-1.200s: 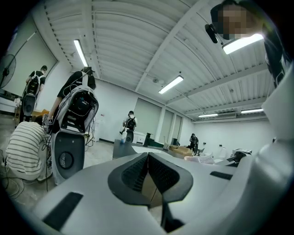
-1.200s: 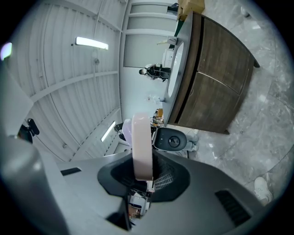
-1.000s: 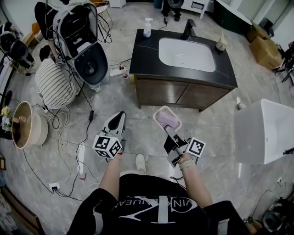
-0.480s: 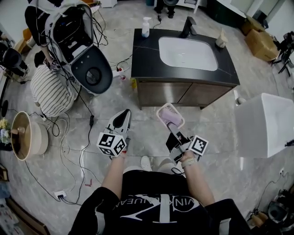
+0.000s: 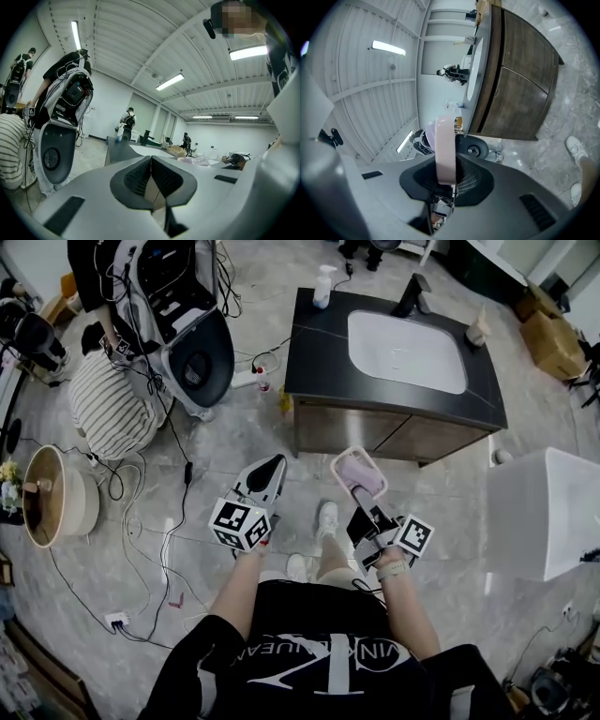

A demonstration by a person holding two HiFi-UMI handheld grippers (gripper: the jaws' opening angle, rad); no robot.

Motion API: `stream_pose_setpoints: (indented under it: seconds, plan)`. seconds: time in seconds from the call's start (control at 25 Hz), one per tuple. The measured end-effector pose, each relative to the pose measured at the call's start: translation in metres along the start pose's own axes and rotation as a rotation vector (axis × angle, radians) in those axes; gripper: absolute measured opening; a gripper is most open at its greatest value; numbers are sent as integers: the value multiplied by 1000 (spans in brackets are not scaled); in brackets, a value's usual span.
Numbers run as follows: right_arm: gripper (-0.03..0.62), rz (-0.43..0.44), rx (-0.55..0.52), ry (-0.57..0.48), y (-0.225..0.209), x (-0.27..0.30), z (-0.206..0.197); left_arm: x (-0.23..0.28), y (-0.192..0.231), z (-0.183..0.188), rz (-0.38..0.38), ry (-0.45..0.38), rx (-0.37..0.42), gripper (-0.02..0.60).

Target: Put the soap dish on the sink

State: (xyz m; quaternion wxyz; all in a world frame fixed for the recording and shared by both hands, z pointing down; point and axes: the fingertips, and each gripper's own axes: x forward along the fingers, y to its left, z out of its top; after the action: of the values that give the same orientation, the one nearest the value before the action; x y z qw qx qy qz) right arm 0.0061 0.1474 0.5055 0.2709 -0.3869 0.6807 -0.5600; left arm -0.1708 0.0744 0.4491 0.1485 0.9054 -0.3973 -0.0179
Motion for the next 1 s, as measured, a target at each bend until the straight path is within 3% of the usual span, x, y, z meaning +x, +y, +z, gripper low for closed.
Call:
stream_pose_setpoints:
  seconds: [0.6,1.0]
  plan:
    - [80,-28,-22,87,-27,65,78,103,25,2,14,17,-36,20]
    - [80,-62,66,112,-62,110,108,140,45,-10,48,74,-56,20]
